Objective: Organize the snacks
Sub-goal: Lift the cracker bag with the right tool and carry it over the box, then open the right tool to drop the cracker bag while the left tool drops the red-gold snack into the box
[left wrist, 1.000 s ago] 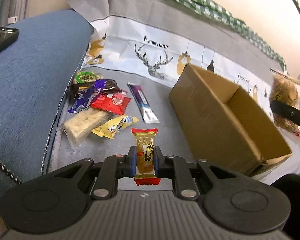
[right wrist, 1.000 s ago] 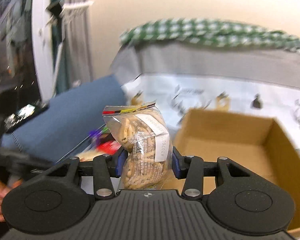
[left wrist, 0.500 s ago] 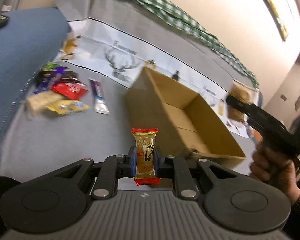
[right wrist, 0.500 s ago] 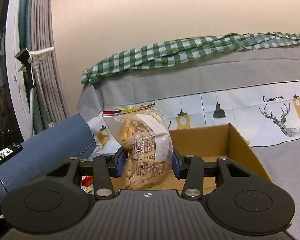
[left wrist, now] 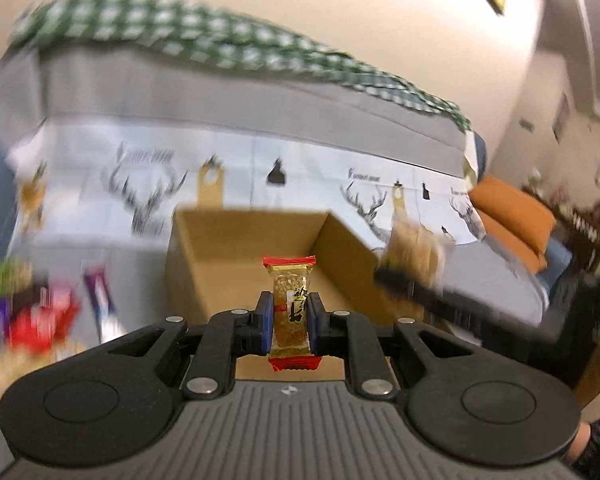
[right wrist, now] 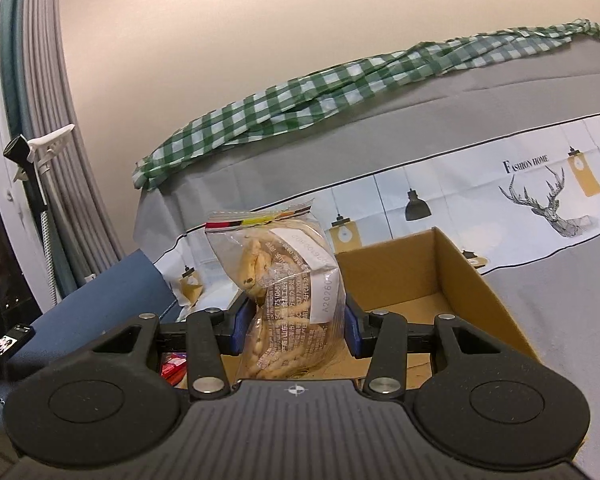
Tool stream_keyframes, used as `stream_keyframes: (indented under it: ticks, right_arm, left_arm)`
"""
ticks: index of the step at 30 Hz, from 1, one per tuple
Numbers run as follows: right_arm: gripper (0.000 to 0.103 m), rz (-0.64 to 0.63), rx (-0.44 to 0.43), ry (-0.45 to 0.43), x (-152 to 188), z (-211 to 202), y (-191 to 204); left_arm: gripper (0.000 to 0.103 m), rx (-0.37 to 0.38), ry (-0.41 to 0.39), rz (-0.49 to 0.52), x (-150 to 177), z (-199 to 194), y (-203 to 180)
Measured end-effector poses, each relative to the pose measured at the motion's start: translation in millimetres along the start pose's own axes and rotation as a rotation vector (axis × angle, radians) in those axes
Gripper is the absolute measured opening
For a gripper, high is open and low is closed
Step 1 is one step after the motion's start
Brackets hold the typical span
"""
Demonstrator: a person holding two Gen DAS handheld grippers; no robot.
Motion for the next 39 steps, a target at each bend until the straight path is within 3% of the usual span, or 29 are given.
stream_keyframes:
  ticks: [4,8,23,37,39]
  right_arm:
    - [0.047,0.012,0.019,0.001,1.1,0.2,-4.5]
    - [0.047,0.032,0.046,0.021,3.2,5.2,-11.1]
    - [0.047,0.056,0.138,0.022,5.2,7.7,-22.7]
    - [0.047,0.076,0.155,0.033,7.1,8.2,-27.9]
    - [0.051,0.077,0.152,0.042,7.5,10.0,-27.5]
  left_arm:
    - [0.018,-0.022,0.037,0.066,-39.3,23.7,-13.0]
    - [0.018,-0.065,0.064,0.076,-51.1,46.1,-12.0]
    - [0.018,-0.136,0.114,-0.039,13.6,93.8,-33.5]
    - [0.019,-0.171,0.073,-0.039,-2.2,97.9,-35.4]
    - [0.029,-0.162,0.061,-0.04,-6.2,96.1,-38.4]
Point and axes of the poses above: each gripper's, at about its wrist camera, not at the fingertips, and z roughly the way its jaws point, y to its left, x to its underside, the point moved 8 cm from there along z, roughly the way its jaws point, and after that the axes turned 10 degrees about -z, right-handed, at the moved point
